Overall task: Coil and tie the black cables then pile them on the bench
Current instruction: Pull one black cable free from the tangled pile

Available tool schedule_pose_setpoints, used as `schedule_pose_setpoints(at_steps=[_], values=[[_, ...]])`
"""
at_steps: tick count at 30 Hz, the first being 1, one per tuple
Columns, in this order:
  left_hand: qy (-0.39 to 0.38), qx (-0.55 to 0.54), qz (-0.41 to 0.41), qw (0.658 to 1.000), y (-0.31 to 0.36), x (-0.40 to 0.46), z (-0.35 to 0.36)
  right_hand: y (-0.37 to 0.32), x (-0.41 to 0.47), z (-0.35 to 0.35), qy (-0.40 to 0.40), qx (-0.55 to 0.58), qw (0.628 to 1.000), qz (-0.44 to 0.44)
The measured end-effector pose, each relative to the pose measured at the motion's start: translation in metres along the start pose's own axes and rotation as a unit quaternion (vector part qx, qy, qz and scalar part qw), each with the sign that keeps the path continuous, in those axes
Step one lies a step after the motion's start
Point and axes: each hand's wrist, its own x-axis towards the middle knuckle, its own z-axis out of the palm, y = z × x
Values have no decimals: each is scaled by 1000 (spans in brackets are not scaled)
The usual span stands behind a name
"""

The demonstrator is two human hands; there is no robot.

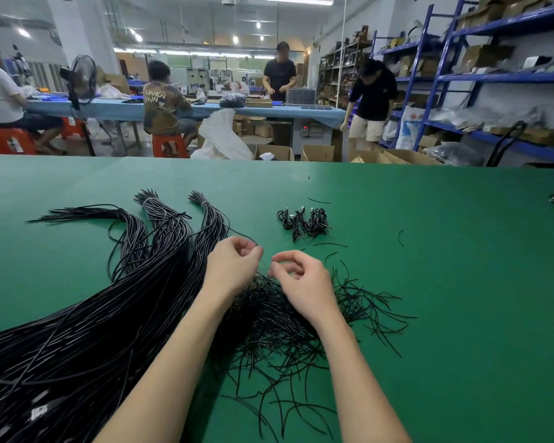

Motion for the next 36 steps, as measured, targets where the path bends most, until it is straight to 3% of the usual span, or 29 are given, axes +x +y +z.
schedule_pose_setpoints(at_steps=[3, 6, 10, 15, 19, 21, 23, 25, 28, 30, 31, 34, 36], values=[[-31, -136, -20, 990, 10, -3, -1, -11, -2, 5, -114, 41, 993, 11], [-77, -155, -3, 985, 14, -6, 0, -17, -4, 11, -156, 83, 984, 22], [-51, -128, 55, 989, 14, -8, 4, -21, -3, 10, -111, 174, 978, 35], [47, -43, 125, 990, 17, -6, 5, -22, 4, 0, 33, 302, 948, 96], [-62, 23, 108, 992, 14, -7, 4, -21, 7, -12, 125, 412, 894, 127], [-109, 69, 102, 986, 10, -8, 4, -20, 9, -18, 153, 427, 883, 119], [-154, 84, 99, 979, 7, -9, 4, -18, 10, -25, 172, 403, 891, 116], [-167, 86, 104, 977, 8, -10, 4, -16, 11, -32, 189, 314, 922, 124], [-141, 91, 117, 979, 11, -11, 4, -10, 10, -40, 242, 52, 964, 102], [-128, 97, 116, 980, 13, -13, 4, -10, 8, -43, 299, -94, 949, 34], [-126, 95, 113, 981, 14, -13, 4, -12, 7, -44, 304, -114, 946, -17], [-118, 99, 137, 978, 15, -14, 7, -18, 9, -45, 171, -157, 963, -137], [-92, 100, 160, 978, 14, -13, 9, -18, 10, -45, 56, -149, 977, -139]])
